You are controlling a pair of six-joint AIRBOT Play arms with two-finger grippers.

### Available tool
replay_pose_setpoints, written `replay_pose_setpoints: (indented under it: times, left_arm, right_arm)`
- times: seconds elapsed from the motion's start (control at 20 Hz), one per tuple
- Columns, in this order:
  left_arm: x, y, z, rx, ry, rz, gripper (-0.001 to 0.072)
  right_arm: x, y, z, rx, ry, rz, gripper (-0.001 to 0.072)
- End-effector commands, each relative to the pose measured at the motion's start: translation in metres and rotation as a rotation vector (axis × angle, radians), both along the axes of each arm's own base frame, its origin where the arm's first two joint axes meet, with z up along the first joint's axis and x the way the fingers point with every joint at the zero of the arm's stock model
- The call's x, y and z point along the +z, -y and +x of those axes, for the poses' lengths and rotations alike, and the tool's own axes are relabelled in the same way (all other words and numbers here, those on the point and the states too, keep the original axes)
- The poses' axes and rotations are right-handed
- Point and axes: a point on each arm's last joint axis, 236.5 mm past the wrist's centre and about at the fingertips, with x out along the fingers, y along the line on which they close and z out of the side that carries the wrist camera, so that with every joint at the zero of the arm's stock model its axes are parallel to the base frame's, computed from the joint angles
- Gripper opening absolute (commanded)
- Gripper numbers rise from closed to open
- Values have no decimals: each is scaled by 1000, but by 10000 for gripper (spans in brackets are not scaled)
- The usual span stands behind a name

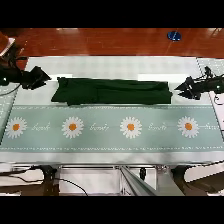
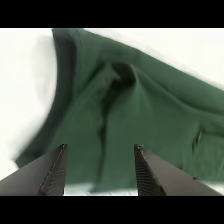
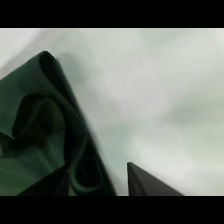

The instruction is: Fold the shirts.

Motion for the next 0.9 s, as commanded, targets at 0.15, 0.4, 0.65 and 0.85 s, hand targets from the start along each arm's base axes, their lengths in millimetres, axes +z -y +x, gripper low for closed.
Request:
replay_pose_setpoints:
  times: [0.15,0.4,0.65,0.85]
  left_arm:
    - [-11,71,-27,-110,52,18,507]
    - [-6,110,-23,-171,101,24,97]
    - [29,190,0,-157,272,-96,23]
    - [17,306,-19,-375,286,-111,22]
  right_arm:
    - [-25,-60,11,42,-11,90,409]
    - [-8,-95,2,174,0,127,21]
    - [91,-92,-34,325,219,-13,20]
    - [149,-85,-95,267,315,-202,21]
